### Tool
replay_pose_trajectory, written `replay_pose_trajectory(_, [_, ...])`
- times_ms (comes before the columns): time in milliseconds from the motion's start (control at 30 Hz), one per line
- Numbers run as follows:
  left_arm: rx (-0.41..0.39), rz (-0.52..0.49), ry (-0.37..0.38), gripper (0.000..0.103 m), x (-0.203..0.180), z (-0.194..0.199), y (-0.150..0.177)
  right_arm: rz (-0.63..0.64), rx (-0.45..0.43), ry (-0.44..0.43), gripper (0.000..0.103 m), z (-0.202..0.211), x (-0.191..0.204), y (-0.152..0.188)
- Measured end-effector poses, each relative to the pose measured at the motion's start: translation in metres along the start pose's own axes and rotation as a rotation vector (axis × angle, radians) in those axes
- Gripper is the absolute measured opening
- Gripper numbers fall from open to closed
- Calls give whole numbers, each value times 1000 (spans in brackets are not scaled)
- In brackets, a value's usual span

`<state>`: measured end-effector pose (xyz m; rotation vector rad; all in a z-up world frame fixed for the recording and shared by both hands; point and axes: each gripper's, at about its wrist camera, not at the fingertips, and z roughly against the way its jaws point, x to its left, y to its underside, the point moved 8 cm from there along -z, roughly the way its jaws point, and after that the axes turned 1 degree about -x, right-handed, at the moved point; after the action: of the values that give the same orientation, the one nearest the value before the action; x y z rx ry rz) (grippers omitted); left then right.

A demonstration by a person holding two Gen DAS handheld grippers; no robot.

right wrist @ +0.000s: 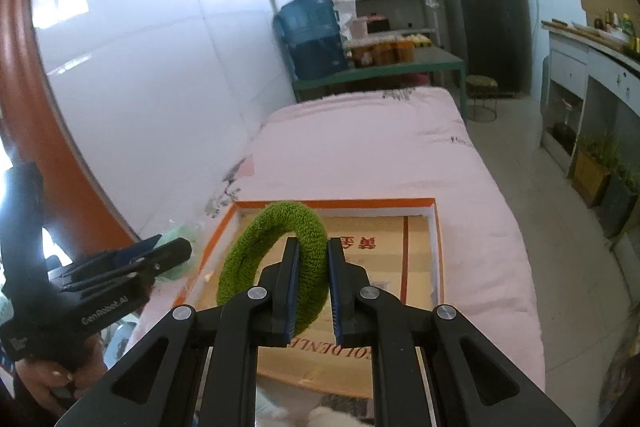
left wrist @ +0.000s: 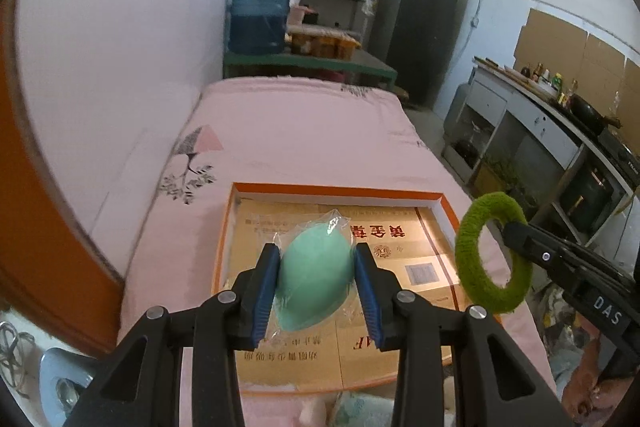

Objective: Organize soft objects
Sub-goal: 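Carry the sponge and the green ring with both tools over the cardboard box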

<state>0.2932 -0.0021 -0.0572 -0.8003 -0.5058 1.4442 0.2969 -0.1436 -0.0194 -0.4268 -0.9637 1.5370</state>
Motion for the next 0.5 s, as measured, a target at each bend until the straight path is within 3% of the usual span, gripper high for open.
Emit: replay_pose_trajectory(500, [189,-3,-6,38,9,-90,8,-46,223,23,13,-104,-35,20])
